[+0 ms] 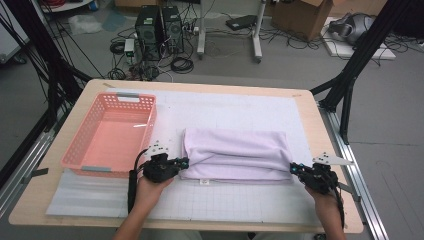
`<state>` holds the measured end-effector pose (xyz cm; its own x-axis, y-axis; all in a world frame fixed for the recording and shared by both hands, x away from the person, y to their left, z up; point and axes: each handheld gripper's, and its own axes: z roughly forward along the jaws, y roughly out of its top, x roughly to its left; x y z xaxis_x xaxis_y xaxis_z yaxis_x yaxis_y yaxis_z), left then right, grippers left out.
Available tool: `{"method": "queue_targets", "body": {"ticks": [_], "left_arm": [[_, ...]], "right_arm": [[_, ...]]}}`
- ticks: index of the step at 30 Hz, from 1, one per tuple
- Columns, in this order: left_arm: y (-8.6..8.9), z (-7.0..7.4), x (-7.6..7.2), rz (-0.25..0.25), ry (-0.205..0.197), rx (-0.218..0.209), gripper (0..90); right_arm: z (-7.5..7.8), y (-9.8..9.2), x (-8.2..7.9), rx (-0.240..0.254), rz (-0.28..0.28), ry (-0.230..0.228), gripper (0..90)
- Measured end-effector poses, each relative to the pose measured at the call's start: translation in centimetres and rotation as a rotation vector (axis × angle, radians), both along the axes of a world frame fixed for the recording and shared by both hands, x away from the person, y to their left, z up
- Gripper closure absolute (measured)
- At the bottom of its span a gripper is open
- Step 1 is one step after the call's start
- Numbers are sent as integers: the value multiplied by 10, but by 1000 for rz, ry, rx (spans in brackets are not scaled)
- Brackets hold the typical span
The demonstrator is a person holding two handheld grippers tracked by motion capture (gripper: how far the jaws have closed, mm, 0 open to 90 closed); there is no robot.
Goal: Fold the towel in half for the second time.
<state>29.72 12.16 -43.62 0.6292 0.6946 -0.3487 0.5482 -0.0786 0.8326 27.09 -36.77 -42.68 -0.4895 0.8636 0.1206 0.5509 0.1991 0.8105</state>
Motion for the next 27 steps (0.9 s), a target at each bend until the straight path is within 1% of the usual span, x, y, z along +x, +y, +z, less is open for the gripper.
{"method": "queue_targets", "body": {"ticks": [3,6,8,9,11,12,13,14,16,18,19,20,21,22,23,24,25,26,27], "left_arm": [[9,2,-3,14,4,-24,853],[16,1,-8,9,14,-42,851],[17,2,-13,0,19,-40,850],[17,2,-16,-8,19,-36,849],[16,2,-20,-18,13,-14,833],[15,2,-21,-15,8,0,798],[15,2,-21,-3,13,6,712],[16,3,-21,6,13,9,643],[15,4,-21,30,2,10,556],[13,3,-20,27,4,14,527],[11,2,-19,22,11,21,525],[8,0,-18,18,16,33,524],[5,-2,-16,19,26,50,526],[3,-4,-15,17,31,57,535],[0,-6,-14,14,38,69,559],[-2,-8,-13,13,42,88,612],[-4,-11,-13,16,52,107,690],[-6,-12,-14,17,55,122,780],[-7,-13,-15,20,48,141,840]], "right_arm": [[3,-6,-5,19,3,2,868],[4,-11,-9,35,25,5,868],[4,-13,-12,37,38,15,868],[4,-13,-13,29,44,20,868],[3,-14,-16,20,45,31,860],[1,-14,-16,25,49,42,833],[0,-14,-17,12,43,49,790],[0,-15,-17,2,33,49,759],[1,-17,-17,16,5,40,671],[4,-19,-18,40,-16,23,627],[4,-18,-18,48,-25,22,617],[3,-17,-17,48,-22,25,611],[2,-14,-16,38,-21,27,594],[-2,-10,-14,26,-25,41,593],[-4,-8,-12,21,-29,49,593],[-7,-5,-10,16,-36,64,613],[-10,-4,-8,18,-31,78,702],[-12,-3,-6,21,-16,99,811],[-13,-2,-6,10,-1,107,862]]}}
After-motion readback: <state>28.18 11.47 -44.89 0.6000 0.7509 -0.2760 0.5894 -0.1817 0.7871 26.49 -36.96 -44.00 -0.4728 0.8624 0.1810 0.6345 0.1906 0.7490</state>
